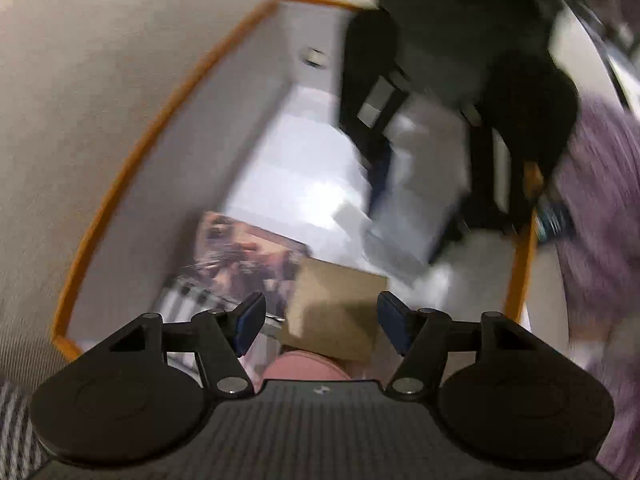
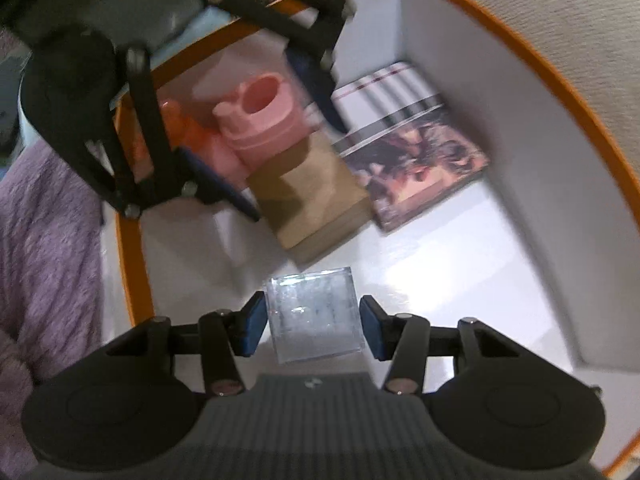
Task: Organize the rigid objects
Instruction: 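Open left tool to release the tan cube while right tool releases the clear cube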
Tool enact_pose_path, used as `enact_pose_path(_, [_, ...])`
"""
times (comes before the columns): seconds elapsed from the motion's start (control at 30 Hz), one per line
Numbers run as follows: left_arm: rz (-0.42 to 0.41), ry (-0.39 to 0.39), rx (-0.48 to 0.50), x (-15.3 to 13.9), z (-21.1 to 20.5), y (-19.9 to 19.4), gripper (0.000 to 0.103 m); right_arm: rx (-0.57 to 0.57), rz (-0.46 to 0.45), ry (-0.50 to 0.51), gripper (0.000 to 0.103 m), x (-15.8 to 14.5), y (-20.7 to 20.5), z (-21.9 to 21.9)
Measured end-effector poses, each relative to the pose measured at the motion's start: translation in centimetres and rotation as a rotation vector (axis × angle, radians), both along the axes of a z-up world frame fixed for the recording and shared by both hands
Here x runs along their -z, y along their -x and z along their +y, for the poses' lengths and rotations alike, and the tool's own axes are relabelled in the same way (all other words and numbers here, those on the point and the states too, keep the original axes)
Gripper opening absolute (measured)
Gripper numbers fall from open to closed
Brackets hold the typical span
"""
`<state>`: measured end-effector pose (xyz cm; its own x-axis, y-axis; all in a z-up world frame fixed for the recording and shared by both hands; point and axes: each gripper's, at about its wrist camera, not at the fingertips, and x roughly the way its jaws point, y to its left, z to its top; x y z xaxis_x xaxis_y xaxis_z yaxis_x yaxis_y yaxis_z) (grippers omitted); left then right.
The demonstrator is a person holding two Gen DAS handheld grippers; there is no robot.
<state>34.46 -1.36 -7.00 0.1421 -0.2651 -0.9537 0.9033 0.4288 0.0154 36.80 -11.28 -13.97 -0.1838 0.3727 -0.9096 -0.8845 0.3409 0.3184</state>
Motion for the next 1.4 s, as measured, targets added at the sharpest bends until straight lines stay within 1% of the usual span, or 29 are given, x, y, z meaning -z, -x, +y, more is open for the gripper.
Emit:
enact_pose_path(0.1, [-0.032, -0.002, -0.165, -0.4, 0.4, -0.4, 0.075, -0.041, 0.031, 0.004, 0.053, 0.3, -0.3, 0.7])
enact_pose_path(0.17, [-0.03, 0.014, -0.247, -0.6, 0.8, -0.8, 0.075, -0.056, 0.06, 0.001, 0.053, 0.4, -0.6, 1.1])
enact_pose_path(0.23, [-0.032, 0.039, -0.3, -0.9, 1.1, -0.9, 0.074, -0.052, 0.092, -0.015, 0.053, 0.3, -1.0, 1.2])
enact_pose_path(0.3, [-0.033, 0.069, -0.321, -1.2, 1.2, -1.0, 0.074, -0.04, 0.129, -0.043, 0.057, -0.3, -1.3, 0.9])
enact_pose_path(0.33, [-0.036, 0.076, -0.328, -1.3, 1.2, -0.9, 0.074, -0.032, 0.129, -0.05, 0.056, -0.8, -1.5, 1.0])
enact_pose_path(0.37, [-0.04, 0.078, -0.338, -1.3, 1.2, -0.7, 0.074, -0.022, 0.125, -0.053, 0.053, -1.1, -1.7, 0.9])
enact_pose_path(0.43, [-0.053, 0.069, -0.36, -1.1, 1.1, -0.5, 0.074, 0.02, 0.122, -0.054, 0.026, -1.4, -2.4, 0.6])
enact_pose_path(0.47, [-0.055, 0.068, -0.371, -0.8, 1.0, -0.5, 0.072, 0.051, 0.122, -0.056, 0.022, -1.4, -3.1, 0.4])
enact_pose_path(0.5, [-0.051, 0.069, -0.376, -0.7, 1.0, -0.5, 0.065, 0.08, 0.122, -0.06, 0.019, -1.4, -3.6, 0.2])
enact_pose_path(0.53, [-0.041, 0.068, -0.377, -0.5, 1.0, -0.5, 0.061, 0.113, 0.127, -0.064, 0.016, -1.2, -4.1, 0.0])
enact_pose_path(0.57, [-0.03, 0.063, -0.372, -0.3, 1.0, -0.4, 0.056, 0.137, 0.129, -0.061, 0.016, -1.1, -4.4, -0.2])
enact_pose_path(0.67, [-0.016, 0.057, -0.325, 0.2, 0.8, 0.1, 0.054, 0.166, 0.12, -0.049, 0.014, -0.8, -4.5, -0.4])
enact_pose_path(0.73, [0.006, 0.064, -0.277, 0.3, 0.8, 0.7, 0.054, 0.201, 0.111, -0.036, 0.014, -0.8, -4.9, -0.6])
enact_pose_path(0.8, [0.016, 0.054, -0.224, 0.5, 0.5, 1.3, 0.054, 0.233, 0.103, -0.009, 0.013, -0.1, -5.0, -0.6])
enact_pose_path(0.9, [-0.007, 0.013, -0.152, 1.2, -0.3, 2.1, 0.054, 0.202, 0.081, 0.034, 0.013, 0.6, -4.3, -0.6])
enact_pose_path(1.0, [-0.023, -0.029, -0.118, 1.9, -1.1, 2.2, 0.054, 0.168, 0.088, 0.029, 0.012, 0.9, -3.6, -0.2])
enact_pose_path(1.1, [-0.066, -0.073, -0.088, 2.5, -1.5, 2.4, 0.055, 0.134, 0.103, 0.013, 0.012, 1.1, -3.1, 0.4])
enact_pose_path(1.2, [-0.059, -0.07, -0.099, 2.5, -1.5, 2.2, 0.055, 0.092, 0.112, -0.007, 0.012, 1.0, -2.5, 0.8])
enact_pose_path(1.23, [-0.058, -0.069, -0.1, 2.5, -1.5, 2.1, 0.056, 0.081, 0.113, -0.018, 0.009, 1.2, -2.4, 0.8])
enact_pose_path(1.4, [-0.067, -0.073, -0.101, 2.3, -1.4, 2.2, 0.055, 0.092, 0.097, -0.017, 0.009, 1.1, -2.2, 1.0])
